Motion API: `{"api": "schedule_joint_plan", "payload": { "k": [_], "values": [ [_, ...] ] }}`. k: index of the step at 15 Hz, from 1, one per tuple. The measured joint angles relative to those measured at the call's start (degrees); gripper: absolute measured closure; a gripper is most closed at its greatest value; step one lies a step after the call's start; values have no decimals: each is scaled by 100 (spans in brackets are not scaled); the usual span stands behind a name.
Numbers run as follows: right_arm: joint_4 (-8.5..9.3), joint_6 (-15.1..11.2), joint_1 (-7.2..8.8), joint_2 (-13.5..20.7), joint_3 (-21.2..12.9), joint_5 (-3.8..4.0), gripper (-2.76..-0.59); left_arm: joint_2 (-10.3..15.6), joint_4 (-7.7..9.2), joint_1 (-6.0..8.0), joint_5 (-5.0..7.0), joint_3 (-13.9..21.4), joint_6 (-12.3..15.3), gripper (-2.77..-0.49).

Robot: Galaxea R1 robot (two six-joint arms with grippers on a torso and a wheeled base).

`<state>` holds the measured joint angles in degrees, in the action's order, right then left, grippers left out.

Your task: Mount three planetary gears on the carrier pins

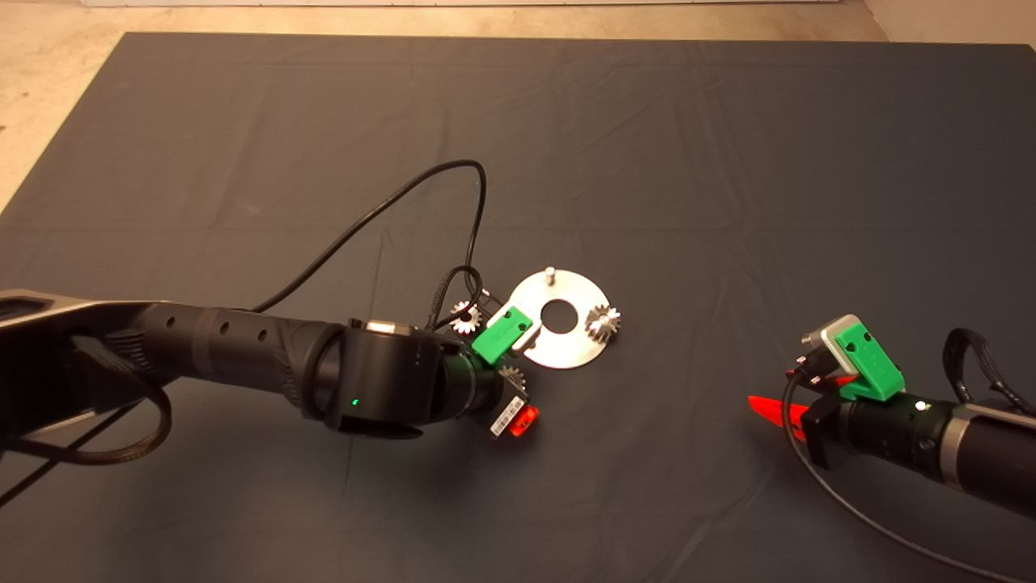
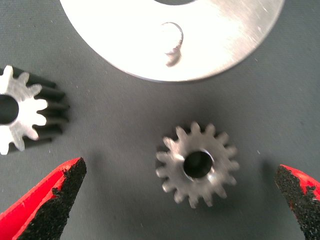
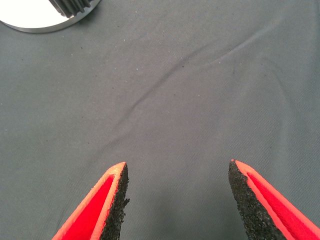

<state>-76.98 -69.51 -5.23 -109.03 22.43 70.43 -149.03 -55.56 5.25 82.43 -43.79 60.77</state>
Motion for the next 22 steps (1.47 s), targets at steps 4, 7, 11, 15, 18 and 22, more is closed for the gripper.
{"api": "schedule_joint_plan", "payload": {
  "k": [4, 7, 11, 15, 18, 22],
  "values": [
    [-2, 0, 2, 2, 0, -2, -147, -130, 5, -2, -40, -39, -2, -266],
    [-2, 0, 0, 2, 0, 0, -147, -130, 6, -2, -43, -52, -4, -251],
    [-2, 0, 2, 2, 0, -2, -147, -128, 6, -2, -40, -52, -5, -224],
    [-2, 0, 2, 2, 0, -4, -147, -128, 5, -5, -40, -52, -5, -222],
    [-2, 0, 2, 2, 0, -2, -147, -127, 5, -33, -40, -52, -5, -208],
    [-2, 0, 2, 2, 0, -9, -147, -127, 5, -33, -40, -52, -24, -193]
  ]
}}
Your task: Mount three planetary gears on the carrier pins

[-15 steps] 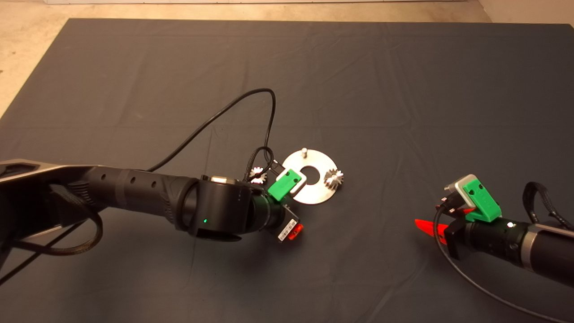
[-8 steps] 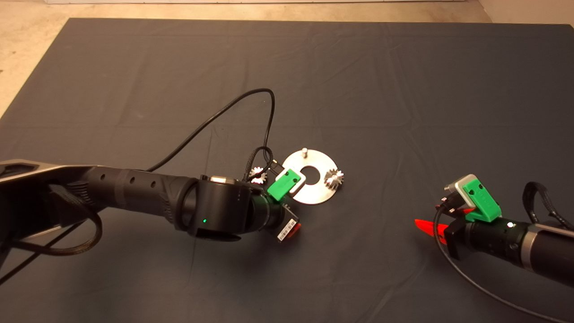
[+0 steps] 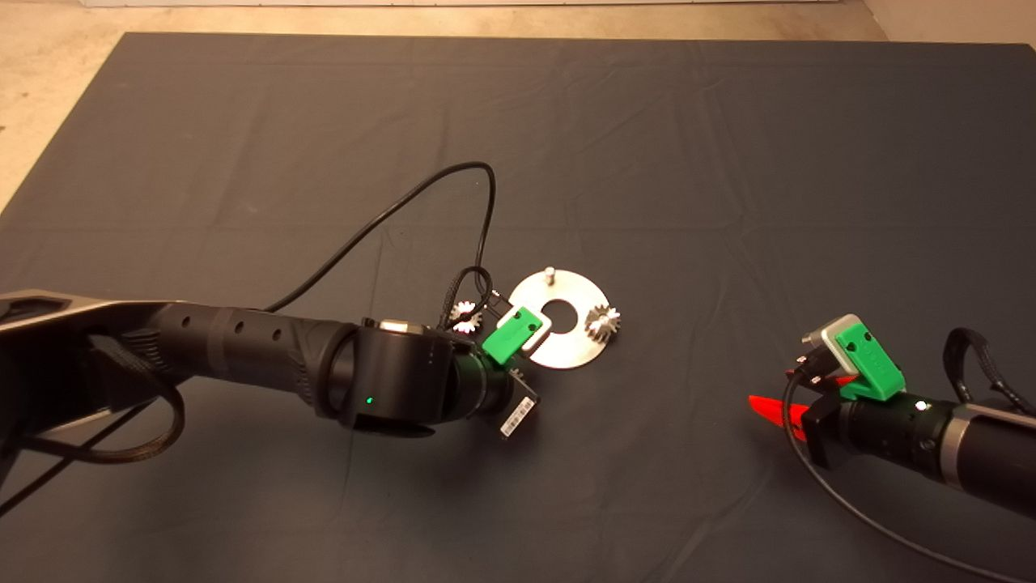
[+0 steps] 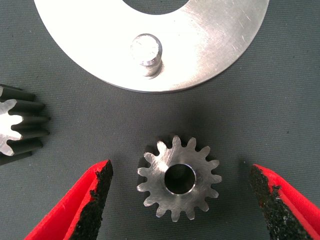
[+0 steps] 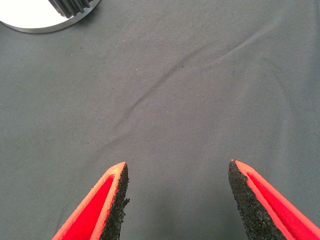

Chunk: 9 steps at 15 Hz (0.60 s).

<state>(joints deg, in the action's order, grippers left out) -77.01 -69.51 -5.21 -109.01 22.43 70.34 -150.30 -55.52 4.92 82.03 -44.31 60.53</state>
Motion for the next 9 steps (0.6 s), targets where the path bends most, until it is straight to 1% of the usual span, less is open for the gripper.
{"api": "schedule_joint_plan", "payload": {
  "k": [2, 5, 6, 7, 9],
  "values": [
    [0, 0, 0, 0, 0, -22, -147, 0, 0, 0, 0, 0, -121, -193],
    [0, 0, 2, 0, 0, -28, -147, 0, 0, -8, 0, 0, -127, -193],
    [0, 0, 0, 0, 0, -30, -147, 2, -5, -50, 0, 0, -129, -183],
    [0, 0, 0, 0, 0, -30, -147, 2, 0, -115, -2, 0, -132, -180],
    [0, -2, 2, 0, 0, -33, -147, 22, 0, -173, -2, 0, -132, -180]
  ]
}}
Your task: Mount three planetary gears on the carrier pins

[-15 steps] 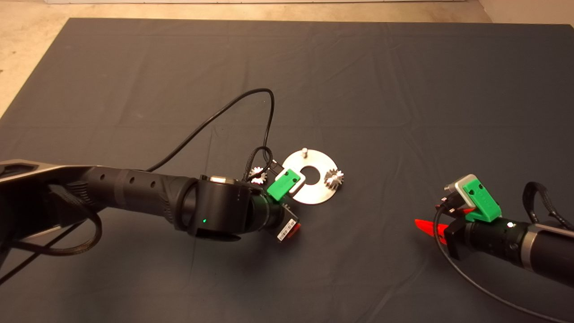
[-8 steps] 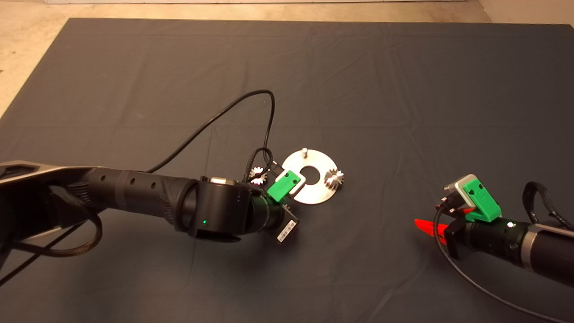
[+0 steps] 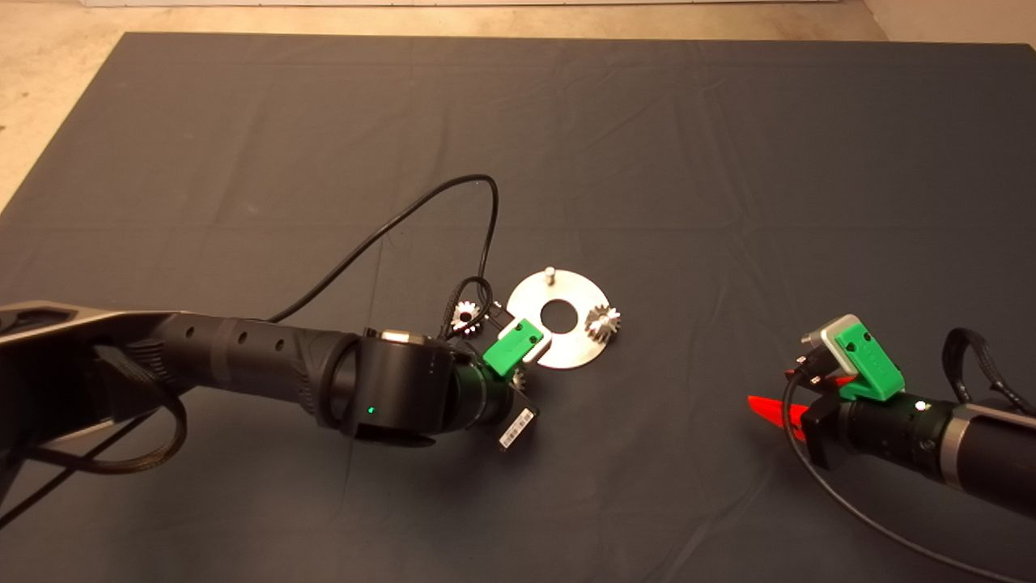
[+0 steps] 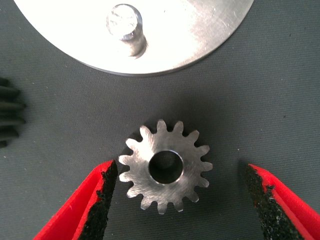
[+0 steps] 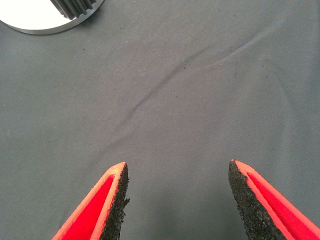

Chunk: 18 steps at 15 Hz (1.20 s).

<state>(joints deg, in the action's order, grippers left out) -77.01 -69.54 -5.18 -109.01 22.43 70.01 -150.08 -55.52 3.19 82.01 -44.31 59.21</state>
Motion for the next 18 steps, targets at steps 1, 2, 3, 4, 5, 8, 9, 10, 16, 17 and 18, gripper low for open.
{"api": "schedule_joint_plan", "payload": {
  "k": [1, 2, 3, 4, 5, 8, 9, 10, 16, 17, 18],
  "values": [
    [0, 0, 0, 0, 0, -2, -147, -1, -2, -25, 0, 0, 0, -180],
    [-2, 0, 0, 0, 0, 0, -147, 7, -2, -63, 2, 0, 0, -169],
    [0, 0, 0, 0, 0, 2, -147, 7, -2, -83, 1, -4, -1, -166],
    [-2, 0, 0, 0, 0, -3, -147, 7, -2, -80, 0, -9, -1, -166],
    [-2, 0, 0, 0, 0, -2, -147, 7, -2, -80, -1, -11, -1, -166],
    [-2, -2, 0, 0, 0, -2, -147, 5, -2, -78, -12, -31, 0, -155],
    [-2, -2, 0, 0, 0, -2, -147, 5, -2, -78, -20, -48, -1, -151],
    [-2, -2, 0, 0, 0, -2, -147, 5, -2, -78, -53, -69, 0, -151],
    [-2, -2, -2, 0, 0, -2, -147, -55, -7, -56, -148, -172, -1, -138],
    [-2, -2, -2, 0, 0, -2, -147, -61, 0, -45, -153, -185, -1, -138],
    [-2, -2, -2, 0, 0, 0, -147, -67, -2, -44, -169, -199, -1, -138]
  ]
}}
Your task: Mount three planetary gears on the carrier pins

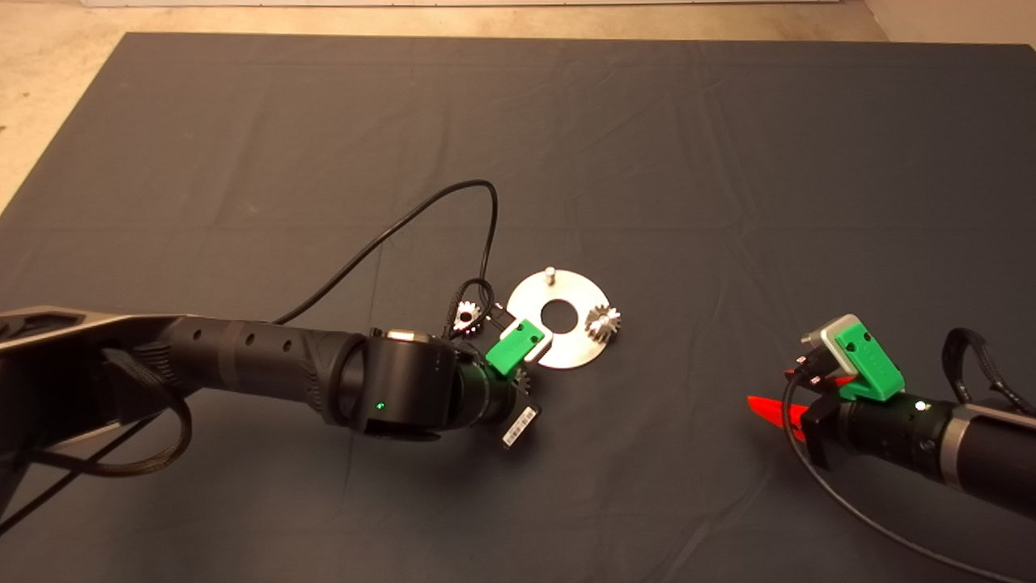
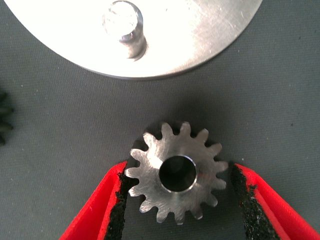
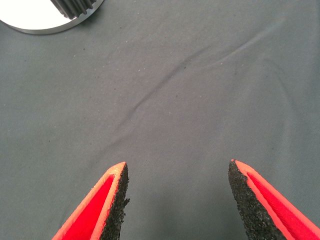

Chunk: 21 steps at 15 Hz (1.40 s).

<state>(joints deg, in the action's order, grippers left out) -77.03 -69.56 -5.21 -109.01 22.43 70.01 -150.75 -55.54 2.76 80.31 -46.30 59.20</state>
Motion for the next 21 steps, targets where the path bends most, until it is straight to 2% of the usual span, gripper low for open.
{"api": "schedule_joint_plan", "payload": {
  "k": [4, 5, 8, 9, 15, 18, 21],
  "values": [
    [-1, 0, 1, 0, 0, -2, -147, -2, 0, 0, 1, 0, 0, -137],
    [0, 0, 0, 0, 0, -2, -147, 0, -2, 2, 4, -13, -7, -126],
    [-1, -1, 0, 0, 0, -2, -147, -2, 0, 13, -2, -24, -11, -123],
    [-1, -1, 0, 0, 0, -2, -147, 0, -2, 14, 1, -35, -13, -113],
    [-1, -1, 0, 0, 0, -2, -147, 0, 4, 33, -2, -45, -11, -104],
    [-1, -1, 0, 0, 0, -2, -147, -2, 4, 49, -138, -99, -11, -101],
    [-1, -1, 0, 0, 0, -3, -147, -2, 9, 63, -146, -100, -11, -95]
  ]
}}
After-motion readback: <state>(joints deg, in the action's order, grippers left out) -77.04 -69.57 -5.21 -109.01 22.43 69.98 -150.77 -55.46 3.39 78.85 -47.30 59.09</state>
